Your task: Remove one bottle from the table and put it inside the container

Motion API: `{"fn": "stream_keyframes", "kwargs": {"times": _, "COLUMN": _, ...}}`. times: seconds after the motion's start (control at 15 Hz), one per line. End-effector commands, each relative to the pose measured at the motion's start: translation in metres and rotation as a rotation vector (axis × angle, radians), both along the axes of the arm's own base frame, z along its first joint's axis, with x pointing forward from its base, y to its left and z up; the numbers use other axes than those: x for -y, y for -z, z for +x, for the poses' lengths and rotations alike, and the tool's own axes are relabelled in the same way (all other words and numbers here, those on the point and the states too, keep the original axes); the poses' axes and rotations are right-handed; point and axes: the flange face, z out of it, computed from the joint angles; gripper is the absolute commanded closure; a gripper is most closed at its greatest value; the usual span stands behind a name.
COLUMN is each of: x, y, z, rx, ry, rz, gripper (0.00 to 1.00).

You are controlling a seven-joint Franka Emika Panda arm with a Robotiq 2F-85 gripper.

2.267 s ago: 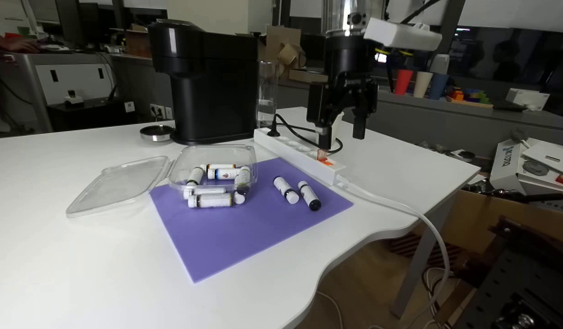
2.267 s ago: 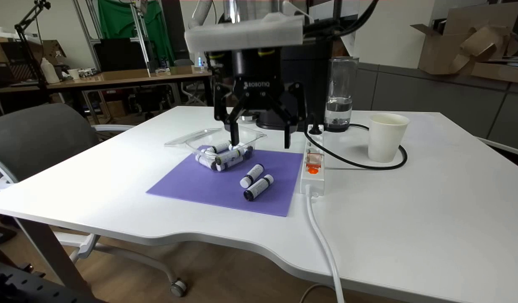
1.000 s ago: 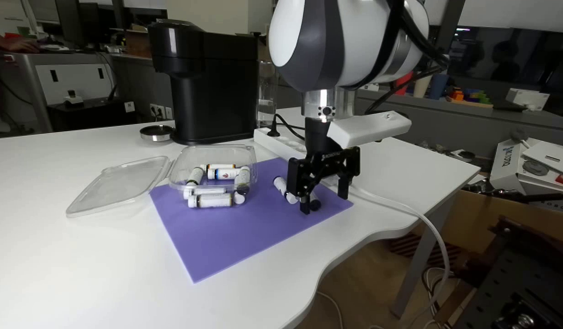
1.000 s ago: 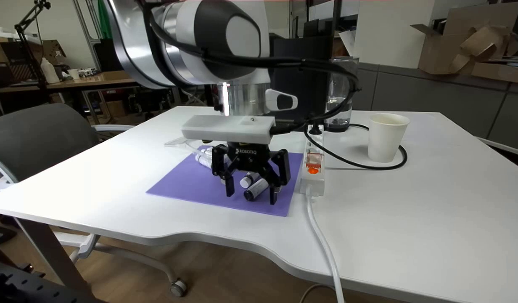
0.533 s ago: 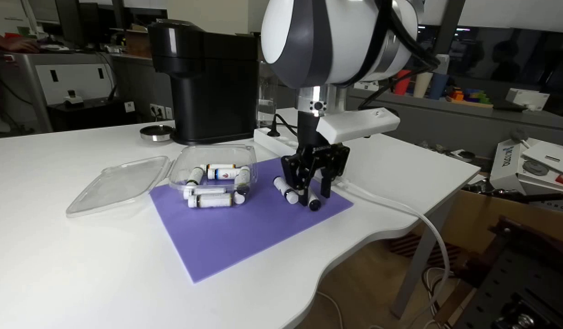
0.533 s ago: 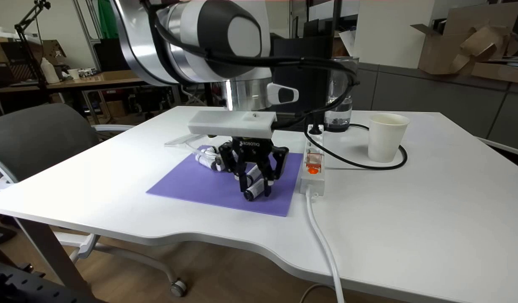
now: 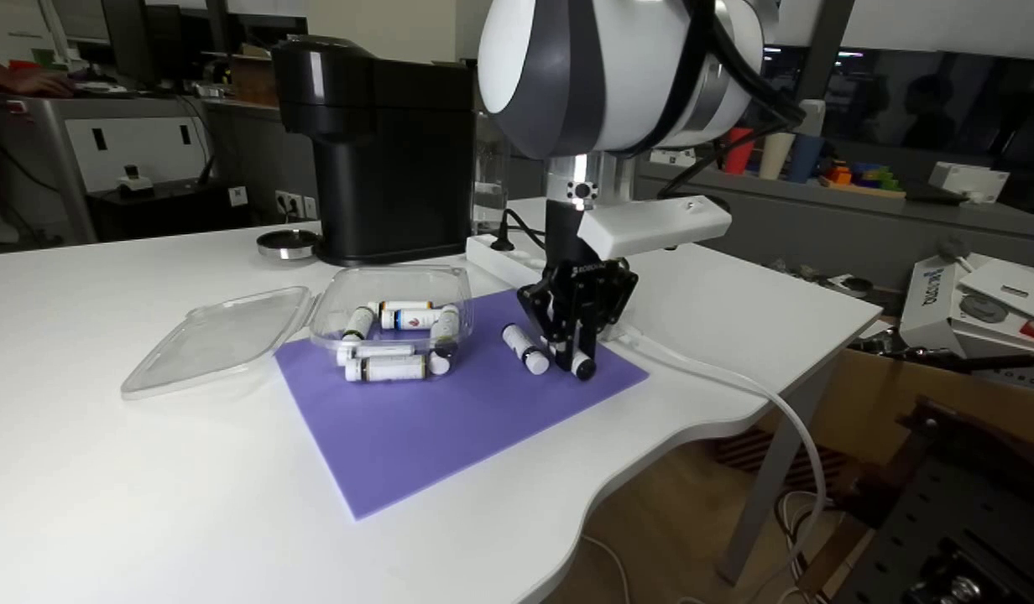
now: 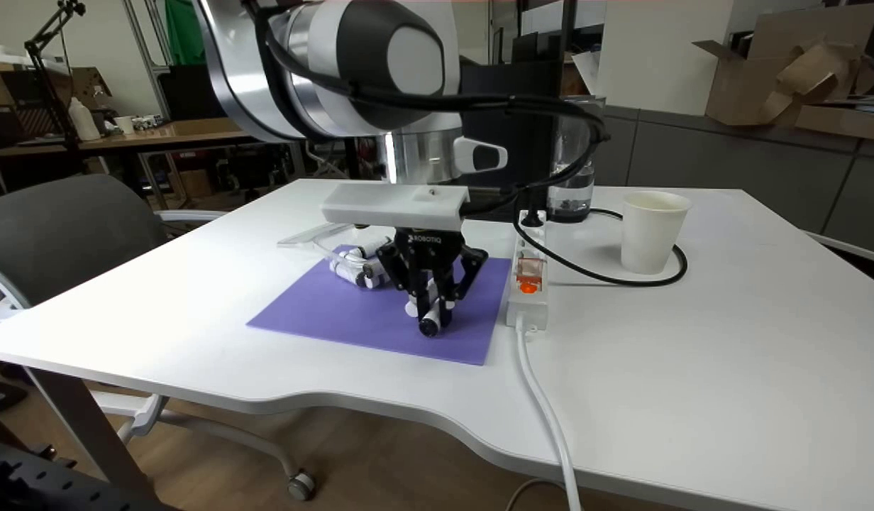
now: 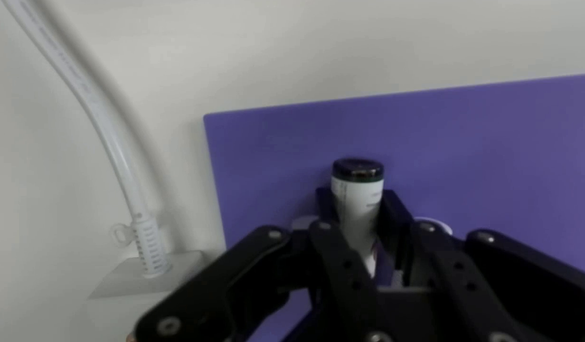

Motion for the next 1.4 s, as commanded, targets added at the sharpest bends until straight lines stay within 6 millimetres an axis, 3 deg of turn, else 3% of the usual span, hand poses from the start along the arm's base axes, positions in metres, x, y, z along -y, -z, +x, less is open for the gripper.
{"fn": "stream_keyframes", "kwargs": {"times": 0.0, "x": -0.002, "y": -0.038, "z": 0.013, "rx": 0.067, "ry": 0.012, "rz": -0.010, "gripper": 0.93}}
{"fn": "stream_keyframes", "kwargs": {"times": 0.33, "x": -0.025, "y": -0.087, "z": 0.042, "rx": 0.169, "ry": -0.048, "rz": -0.020, "gripper": 0.93}}
{"fn": "stream_keyframes", "kwargs": {"times": 0.6, "x": -0.055, "y": -0.106, "z": 0.071, "rx": 0.211, "ry": -0.104, "rz": 0.002, "gripper": 0.93}}
{"fn": "stream_keyframes", "kwargs": {"times": 1.0, "x": -0.098, "y": -0.093, "z": 0.086, "rx": 0.178, "ry": -0.156, "rz": 0.050, "gripper": 0.93}}
{"fn": "stream_keyframes", "kwargs": {"times": 1.33, "x": -0.103, "y": -0.065, "z": 0.089, "rx": 0.143, "ry": -0.173, "rz": 0.058, "gripper": 0.93}}
